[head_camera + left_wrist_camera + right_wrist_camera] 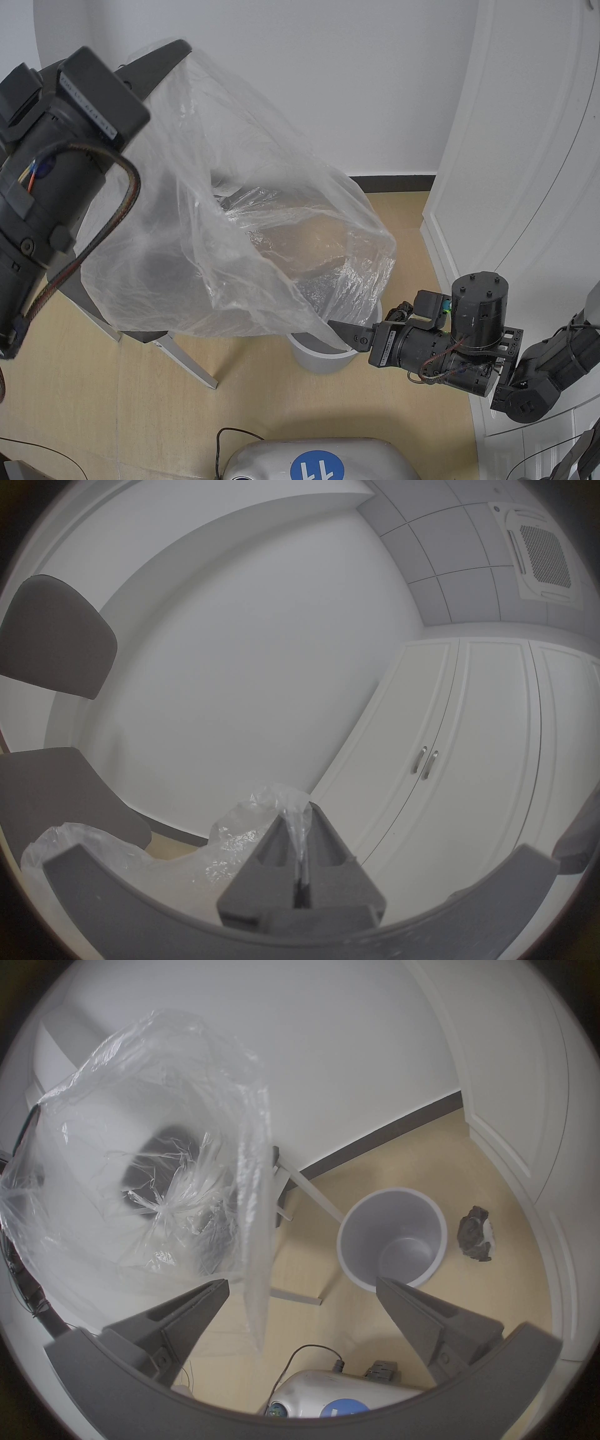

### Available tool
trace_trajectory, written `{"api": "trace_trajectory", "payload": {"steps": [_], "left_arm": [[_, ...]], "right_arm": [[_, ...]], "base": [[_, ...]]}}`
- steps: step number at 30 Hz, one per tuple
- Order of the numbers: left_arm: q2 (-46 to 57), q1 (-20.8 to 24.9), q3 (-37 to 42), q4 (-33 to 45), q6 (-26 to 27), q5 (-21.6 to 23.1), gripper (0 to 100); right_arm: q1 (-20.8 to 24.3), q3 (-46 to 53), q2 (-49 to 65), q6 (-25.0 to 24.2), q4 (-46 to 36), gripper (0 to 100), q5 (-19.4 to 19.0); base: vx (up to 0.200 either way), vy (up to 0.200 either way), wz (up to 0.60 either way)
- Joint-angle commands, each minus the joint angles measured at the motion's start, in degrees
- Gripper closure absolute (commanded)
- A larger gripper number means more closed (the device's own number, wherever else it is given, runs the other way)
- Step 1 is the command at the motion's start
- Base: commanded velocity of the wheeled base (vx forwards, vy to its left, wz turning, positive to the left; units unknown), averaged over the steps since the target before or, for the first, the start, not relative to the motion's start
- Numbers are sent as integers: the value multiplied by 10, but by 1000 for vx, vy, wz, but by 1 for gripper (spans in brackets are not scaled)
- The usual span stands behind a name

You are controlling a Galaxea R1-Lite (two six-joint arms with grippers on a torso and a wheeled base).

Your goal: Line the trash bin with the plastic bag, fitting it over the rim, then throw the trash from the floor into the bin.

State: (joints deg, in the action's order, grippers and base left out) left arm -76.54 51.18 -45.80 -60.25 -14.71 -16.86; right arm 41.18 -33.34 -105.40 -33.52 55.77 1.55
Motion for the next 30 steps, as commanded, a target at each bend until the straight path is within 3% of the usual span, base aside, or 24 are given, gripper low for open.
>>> {"api": "trace_trajectory", "payload": {"steps": [1, 30], "left_arm": [[0, 1, 1, -4, -1, 0, 100], [-26, -8, 33, 12, 13, 2, 100]], "right_arm": [[1, -1, -4, -6, 15, 0, 0], [1, 22, -30, 12, 7, 0, -5]], "base": [[0, 0, 0], [0, 0, 0]]}}
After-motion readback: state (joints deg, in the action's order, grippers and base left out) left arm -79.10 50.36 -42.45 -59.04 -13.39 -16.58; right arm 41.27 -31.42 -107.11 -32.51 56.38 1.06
